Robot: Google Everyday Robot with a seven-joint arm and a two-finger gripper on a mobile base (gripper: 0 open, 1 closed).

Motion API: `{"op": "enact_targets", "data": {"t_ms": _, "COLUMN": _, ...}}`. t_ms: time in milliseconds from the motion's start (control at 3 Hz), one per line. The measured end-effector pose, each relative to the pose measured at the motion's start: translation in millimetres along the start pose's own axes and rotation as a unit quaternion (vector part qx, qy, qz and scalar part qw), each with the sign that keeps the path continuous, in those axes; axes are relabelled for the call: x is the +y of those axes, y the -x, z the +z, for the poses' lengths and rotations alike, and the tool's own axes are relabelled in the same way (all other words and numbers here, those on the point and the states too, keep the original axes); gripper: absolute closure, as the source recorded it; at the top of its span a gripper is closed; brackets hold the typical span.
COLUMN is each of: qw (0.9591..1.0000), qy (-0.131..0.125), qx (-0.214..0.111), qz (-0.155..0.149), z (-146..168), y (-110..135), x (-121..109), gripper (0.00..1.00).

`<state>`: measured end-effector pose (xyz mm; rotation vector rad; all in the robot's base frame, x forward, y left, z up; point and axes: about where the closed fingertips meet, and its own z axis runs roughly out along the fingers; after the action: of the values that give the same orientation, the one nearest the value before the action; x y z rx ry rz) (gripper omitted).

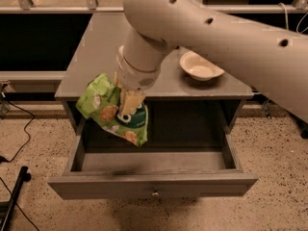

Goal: Pick green rice chip bag from top drawer and place on counter

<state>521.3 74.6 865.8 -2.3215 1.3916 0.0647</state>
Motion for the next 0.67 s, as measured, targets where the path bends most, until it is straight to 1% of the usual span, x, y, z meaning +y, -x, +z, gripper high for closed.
{"op": "enact_targets", "data": {"t_ms": 333, "qw": 0.9993, "qy": -0.004, "qx": 0.038, "qz": 0.0, "z": -32, "y": -7, "x": -35, "gripper": 0.95}}
{"op": "enact_targets", "data": {"t_ms": 667, "qw": 0.9967, "qy": -0.018, "qx": 0.079, "qz": 0.013, "z": -57, "y": -19, "x": -76, "gripper": 0.93}}
